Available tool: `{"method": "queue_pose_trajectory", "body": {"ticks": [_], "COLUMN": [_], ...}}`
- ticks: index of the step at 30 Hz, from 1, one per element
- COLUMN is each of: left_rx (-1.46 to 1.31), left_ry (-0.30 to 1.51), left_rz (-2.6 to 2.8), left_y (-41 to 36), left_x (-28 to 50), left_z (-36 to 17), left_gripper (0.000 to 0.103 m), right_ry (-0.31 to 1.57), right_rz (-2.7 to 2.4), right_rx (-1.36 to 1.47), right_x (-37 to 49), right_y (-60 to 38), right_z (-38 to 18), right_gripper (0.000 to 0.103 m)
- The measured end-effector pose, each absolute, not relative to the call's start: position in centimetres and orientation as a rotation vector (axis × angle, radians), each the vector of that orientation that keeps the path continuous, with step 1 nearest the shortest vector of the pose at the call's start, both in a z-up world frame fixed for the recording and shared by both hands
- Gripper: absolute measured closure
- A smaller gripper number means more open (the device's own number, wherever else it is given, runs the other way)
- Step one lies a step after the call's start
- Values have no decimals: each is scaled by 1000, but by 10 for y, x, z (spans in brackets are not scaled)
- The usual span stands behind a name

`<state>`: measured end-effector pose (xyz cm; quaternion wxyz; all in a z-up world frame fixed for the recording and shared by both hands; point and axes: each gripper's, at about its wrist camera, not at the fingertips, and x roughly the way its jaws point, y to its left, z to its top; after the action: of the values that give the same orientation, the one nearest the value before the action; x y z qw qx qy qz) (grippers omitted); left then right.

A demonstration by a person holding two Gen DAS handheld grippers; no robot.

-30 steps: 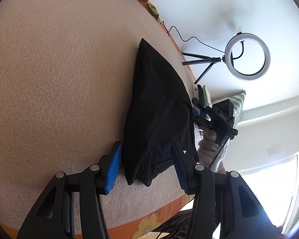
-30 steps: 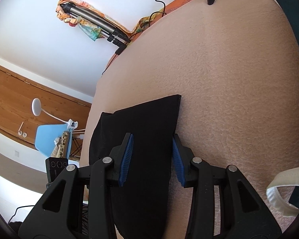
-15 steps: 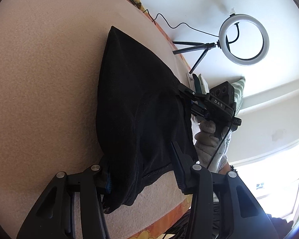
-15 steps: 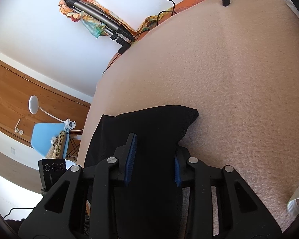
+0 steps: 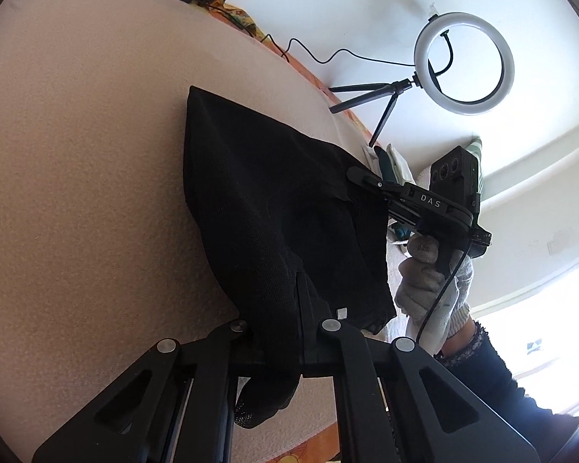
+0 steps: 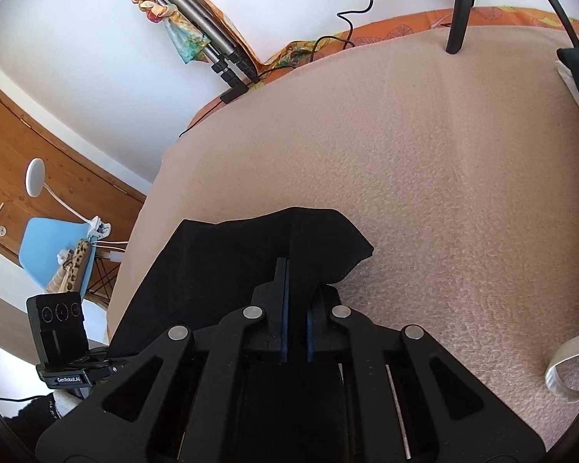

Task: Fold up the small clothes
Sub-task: 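Carry the lifted shirt with both tools onto the green and white cloth bundle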

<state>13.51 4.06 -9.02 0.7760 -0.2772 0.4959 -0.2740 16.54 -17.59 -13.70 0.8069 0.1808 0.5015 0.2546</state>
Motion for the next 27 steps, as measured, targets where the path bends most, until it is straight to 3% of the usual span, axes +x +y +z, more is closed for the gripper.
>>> {"method": "queue_pose_trajectory", "body": {"ticks": [13, 27], "left_rx": [-569, -496], "left_ry": [998, 961], "left_rz": [-644, -746], "left_y": [25, -19], "left_x": [131, 138], "left_z": [-68, -48], "left_gripper": [97, 97], "right_ry": [959, 866], "right_rz": [548, 473], "right_rx": [314, 327], "right_x": [148, 125], "right_y": [-171, -231], "right_z": [-84, -45], "right_gripper": [96, 96]}}
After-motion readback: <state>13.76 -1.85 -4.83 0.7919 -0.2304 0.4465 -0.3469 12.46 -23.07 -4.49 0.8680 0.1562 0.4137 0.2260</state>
